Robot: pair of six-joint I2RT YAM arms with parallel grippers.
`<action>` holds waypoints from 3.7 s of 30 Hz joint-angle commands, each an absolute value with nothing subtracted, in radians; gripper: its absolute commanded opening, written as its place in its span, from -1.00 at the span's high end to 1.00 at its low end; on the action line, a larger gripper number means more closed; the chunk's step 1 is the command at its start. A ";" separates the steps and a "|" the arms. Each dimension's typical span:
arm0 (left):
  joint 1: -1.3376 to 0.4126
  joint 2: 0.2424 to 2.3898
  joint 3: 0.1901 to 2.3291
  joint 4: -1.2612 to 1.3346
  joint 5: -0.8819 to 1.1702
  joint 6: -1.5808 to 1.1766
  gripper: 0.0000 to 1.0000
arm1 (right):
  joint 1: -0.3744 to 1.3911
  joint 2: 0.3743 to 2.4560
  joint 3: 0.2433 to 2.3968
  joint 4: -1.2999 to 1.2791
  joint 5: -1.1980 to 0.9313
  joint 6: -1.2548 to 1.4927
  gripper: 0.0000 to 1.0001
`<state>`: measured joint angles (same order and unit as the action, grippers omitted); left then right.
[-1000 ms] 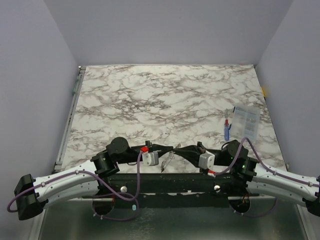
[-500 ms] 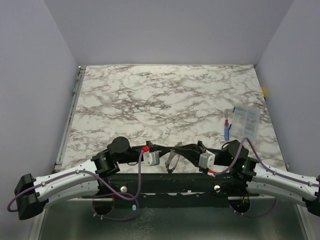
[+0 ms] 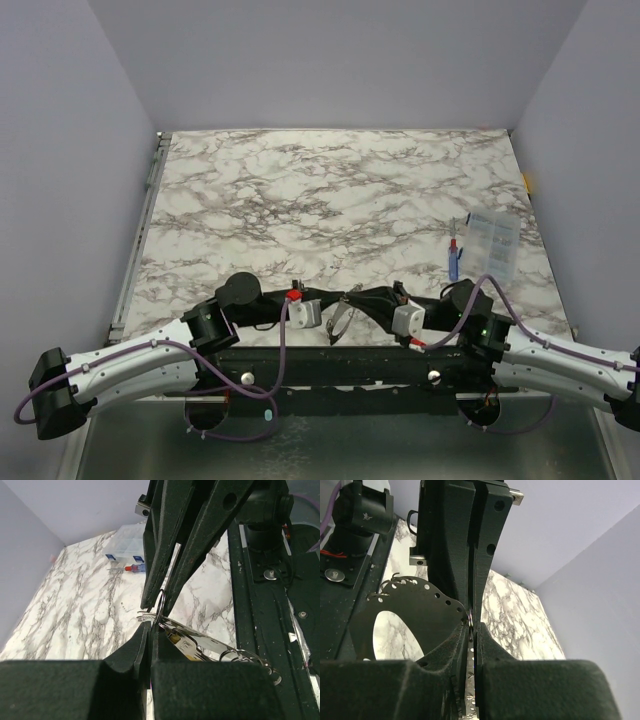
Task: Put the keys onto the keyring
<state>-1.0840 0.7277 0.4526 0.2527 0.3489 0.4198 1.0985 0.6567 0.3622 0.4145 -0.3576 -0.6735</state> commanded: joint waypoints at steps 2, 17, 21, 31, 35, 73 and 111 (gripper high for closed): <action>-1.090 0.716 0.500 0.230 0.325 0.428 1.00 | 1.100 0.679 0.384 0.378 -0.314 -0.707 0.65; -1.089 0.715 0.512 0.201 0.322 0.441 1.00 | 1.100 0.784 0.425 0.266 -0.220 -0.774 0.76; -1.089 0.711 0.512 0.199 0.324 0.443 1.00 | 1.100 0.801 0.430 0.257 -0.207 -0.779 0.96; -1.089 0.689 0.507 0.197 0.306 0.446 0.85 | 1.100 0.746 0.404 0.324 -0.218 -0.784 0.99; -1.088 0.685 0.508 0.202 0.298 0.431 0.49 | 1.100 0.684 0.371 0.399 -0.240 -0.767 0.99; -0.960 0.593 0.407 0.488 0.366 0.254 0.28 | 1.100 0.587 0.327 0.511 -0.288 -0.720 0.99; -0.954 0.753 0.444 0.508 0.550 0.206 1.00 | 1.100 0.607 0.330 0.571 -0.395 -0.632 0.99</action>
